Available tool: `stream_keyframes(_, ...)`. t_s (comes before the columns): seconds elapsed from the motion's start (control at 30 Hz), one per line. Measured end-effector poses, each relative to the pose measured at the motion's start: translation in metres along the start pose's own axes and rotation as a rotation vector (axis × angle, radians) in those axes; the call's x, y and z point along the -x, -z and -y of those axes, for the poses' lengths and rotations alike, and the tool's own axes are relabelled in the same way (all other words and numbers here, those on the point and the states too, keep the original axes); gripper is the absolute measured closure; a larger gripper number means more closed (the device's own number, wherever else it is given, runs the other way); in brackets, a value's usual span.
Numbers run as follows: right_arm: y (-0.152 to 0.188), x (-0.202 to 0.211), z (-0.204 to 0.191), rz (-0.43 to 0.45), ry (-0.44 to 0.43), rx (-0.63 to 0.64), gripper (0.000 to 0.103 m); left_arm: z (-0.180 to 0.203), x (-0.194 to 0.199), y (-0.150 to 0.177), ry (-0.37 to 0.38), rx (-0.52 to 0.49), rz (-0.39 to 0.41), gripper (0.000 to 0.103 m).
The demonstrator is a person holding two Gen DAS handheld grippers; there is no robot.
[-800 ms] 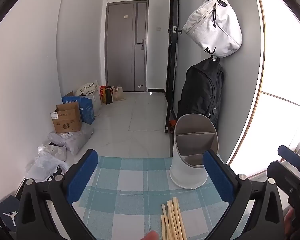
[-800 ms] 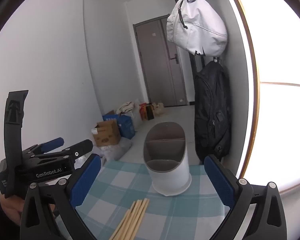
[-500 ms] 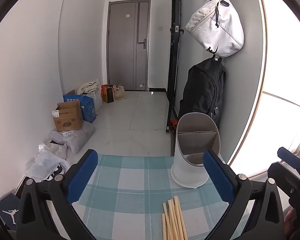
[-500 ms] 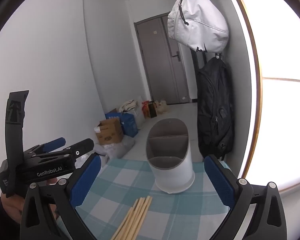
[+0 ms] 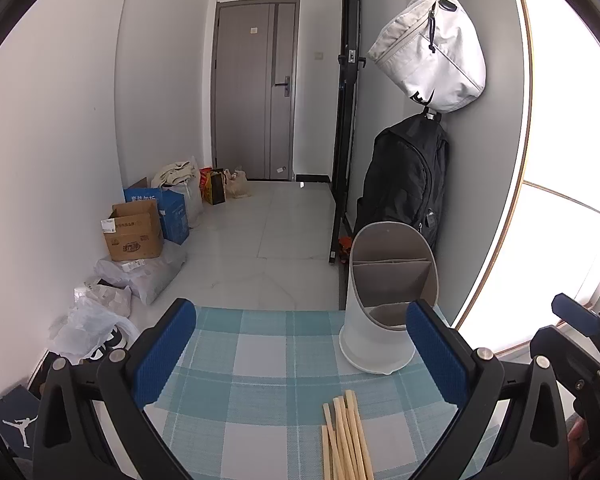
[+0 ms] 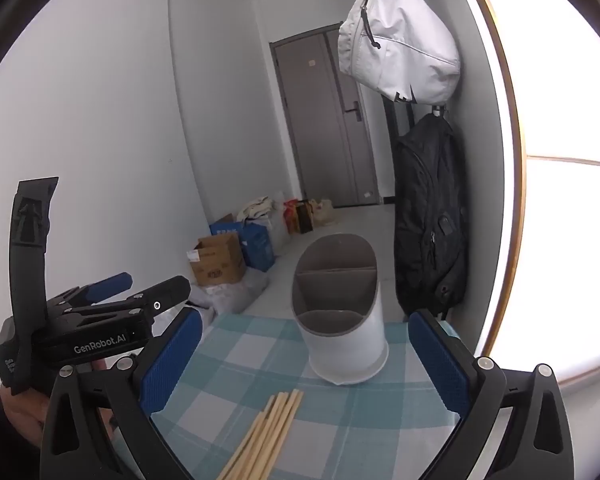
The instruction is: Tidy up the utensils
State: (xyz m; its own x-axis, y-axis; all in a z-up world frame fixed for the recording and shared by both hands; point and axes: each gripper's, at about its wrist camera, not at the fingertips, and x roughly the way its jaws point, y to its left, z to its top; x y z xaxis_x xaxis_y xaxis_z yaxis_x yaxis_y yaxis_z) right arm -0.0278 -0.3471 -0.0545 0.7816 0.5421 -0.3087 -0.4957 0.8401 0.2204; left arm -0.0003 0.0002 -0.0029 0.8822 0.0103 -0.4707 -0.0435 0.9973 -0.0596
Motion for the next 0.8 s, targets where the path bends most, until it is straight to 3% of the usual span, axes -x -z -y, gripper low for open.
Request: stream_keyframes(0.8, 0.0030, -0.0006, -0.0025, 0.005, 0.015, 0.017, 0.000, -0.0015, -0.0025, 0.0002, 0.005, 0.011, -0.004, 0.001)
